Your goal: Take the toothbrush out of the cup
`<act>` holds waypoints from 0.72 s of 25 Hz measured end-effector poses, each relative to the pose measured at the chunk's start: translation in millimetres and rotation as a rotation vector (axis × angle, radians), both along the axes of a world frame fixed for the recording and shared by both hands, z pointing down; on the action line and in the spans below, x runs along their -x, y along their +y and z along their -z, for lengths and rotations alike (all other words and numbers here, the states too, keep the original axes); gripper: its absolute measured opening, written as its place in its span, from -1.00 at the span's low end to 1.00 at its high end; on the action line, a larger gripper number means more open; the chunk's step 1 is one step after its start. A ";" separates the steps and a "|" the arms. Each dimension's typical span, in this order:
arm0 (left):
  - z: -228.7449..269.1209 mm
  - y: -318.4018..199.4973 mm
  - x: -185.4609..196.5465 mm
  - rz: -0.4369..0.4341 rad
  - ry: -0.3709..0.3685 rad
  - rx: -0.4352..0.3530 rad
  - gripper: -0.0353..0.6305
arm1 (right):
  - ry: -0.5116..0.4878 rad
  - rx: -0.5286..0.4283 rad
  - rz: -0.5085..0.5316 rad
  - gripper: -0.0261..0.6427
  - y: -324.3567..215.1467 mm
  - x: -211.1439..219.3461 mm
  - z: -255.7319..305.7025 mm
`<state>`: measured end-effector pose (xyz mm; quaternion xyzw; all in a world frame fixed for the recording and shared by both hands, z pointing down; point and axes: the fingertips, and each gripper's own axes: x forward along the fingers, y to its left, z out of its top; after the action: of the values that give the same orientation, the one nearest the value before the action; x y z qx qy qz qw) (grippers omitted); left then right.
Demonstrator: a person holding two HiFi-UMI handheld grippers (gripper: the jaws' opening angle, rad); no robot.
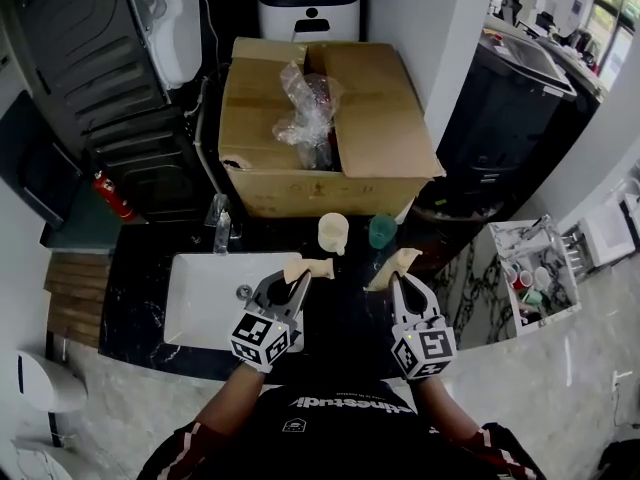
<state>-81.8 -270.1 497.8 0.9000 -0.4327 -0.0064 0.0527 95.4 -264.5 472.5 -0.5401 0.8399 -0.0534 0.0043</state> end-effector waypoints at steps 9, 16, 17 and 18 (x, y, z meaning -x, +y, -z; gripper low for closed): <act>-1.5 28.1 20.2 0.032 -0.013 0.002 -0.78 | 0.011 0.020 -0.029 -0.80 7.0 -5.2 -5.1; 4.0 23.7 21.0 0.032 -0.014 -0.015 -0.78 | 0.044 0.030 -0.051 -0.80 12.8 -11.2 -10.7; 4.3 23.6 20.2 0.031 -0.015 -0.016 -0.78 | 0.046 0.029 -0.053 -0.80 13.3 -12.0 -10.3; 4.4 23.4 19.5 0.029 -0.015 -0.016 -0.78 | 0.047 0.028 -0.054 -0.80 13.9 -12.9 -10.1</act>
<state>-101.3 -246.7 493.4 0.8941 -0.4459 -0.0037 0.0423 108.3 -250.7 482.6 -0.5638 0.8240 -0.0522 -0.0216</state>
